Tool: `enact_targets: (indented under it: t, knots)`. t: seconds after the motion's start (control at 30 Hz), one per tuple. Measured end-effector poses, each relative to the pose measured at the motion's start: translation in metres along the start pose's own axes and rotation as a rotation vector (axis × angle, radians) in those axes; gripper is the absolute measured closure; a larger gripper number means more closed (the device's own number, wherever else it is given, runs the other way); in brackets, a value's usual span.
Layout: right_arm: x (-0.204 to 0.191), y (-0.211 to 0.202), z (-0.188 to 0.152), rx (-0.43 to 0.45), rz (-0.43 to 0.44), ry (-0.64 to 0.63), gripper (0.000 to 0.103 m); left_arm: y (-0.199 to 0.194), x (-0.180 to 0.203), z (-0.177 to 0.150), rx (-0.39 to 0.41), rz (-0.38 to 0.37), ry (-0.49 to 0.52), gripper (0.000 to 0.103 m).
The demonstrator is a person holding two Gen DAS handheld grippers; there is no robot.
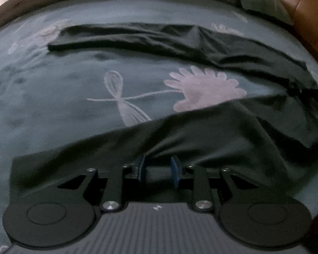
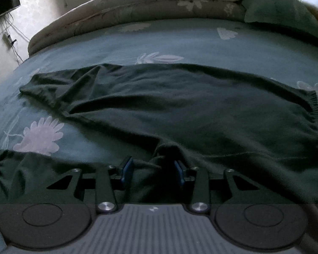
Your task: Fold clothes
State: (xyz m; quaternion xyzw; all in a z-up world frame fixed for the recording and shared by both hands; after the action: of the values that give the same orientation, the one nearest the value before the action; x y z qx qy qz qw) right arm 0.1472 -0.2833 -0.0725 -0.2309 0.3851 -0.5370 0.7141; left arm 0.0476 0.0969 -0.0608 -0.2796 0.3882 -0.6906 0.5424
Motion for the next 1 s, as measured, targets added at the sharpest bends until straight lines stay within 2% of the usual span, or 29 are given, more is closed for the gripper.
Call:
enact_targets:
  t: [0.03,0.07,0.17,0.23,0.37,0.43,0.57,0.7,0.77,0.87,1.0]
  knots:
    - [-0.003,-0.004,-0.003,0.001,-0.001,-0.004,0.052,-0.004,-0.005,-0.002,0.02,-0.014,-0.008,0.059]
    - [-0.005,-0.009,-0.006,0.002,-0.001,-0.008,0.051,-0.006,-0.011,-0.006,0.033,-0.031,-0.032,0.055]
    - [-0.009,-0.021,-0.015,-0.002,-0.005,-0.008,0.05,0.002,-0.038,-0.024,-0.011,-0.058,-0.164,0.055]
    - [-0.01,-0.026,-0.021,-0.007,-0.021,-0.002,0.049,-0.004,-0.054,-0.039,-0.008,-0.063,-0.196,0.056]
    - [-0.008,-0.034,-0.028,-0.02,-0.077,0.015,0.047,-0.024,-0.078,-0.048,-0.048,0.034,-0.203,0.058]
    - [-0.008,-0.038,-0.029,-0.017,-0.087,0.027,0.046,-0.033,-0.088,-0.045,-0.013,0.045,-0.214,0.058]
    - [-0.017,-0.04,-0.028,-0.025,-0.069,0.057,0.045,-0.034,-0.104,-0.023,0.097,-0.026,-0.266,0.058]
    - [-0.039,-0.04,-0.03,-0.037,-0.049,0.045,0.044,-0.007,-0.12,0.019,0.157,-0.119,-0.293,0.058]
    - [-0.05,-0.041,-0.034,-0.038,-0.055,0.029,0.044,0.012,-0.135,0.038,0.188,-0.178,-0.335,0.058]
    - [-0.058,-0.047,-0.04,-0.038,-0.078,0.034,0.043,0.05,-0.166,0.063,0.207,-0.254,-0.467,0.057]
    - [-0.067,-0.057,-0.047,-0.034,-0.113,0.044,0.042,0.09,-0.208,0.083,0.224,-0.232,-0.583,0.057]
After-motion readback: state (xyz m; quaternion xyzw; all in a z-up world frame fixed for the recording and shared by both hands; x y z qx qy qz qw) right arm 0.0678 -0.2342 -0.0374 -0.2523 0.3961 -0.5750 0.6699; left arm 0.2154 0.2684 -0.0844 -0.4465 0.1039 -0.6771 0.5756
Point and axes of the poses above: each gripper's, at about its wrist camera, not at the fingertips, and y roughly the way its jaws point, x to its right, z to its top, the point moved 1 cm from there along y, roughly the way its jaws point, and after that the axes turned 12 degrees about y, right-handed, at the moved point
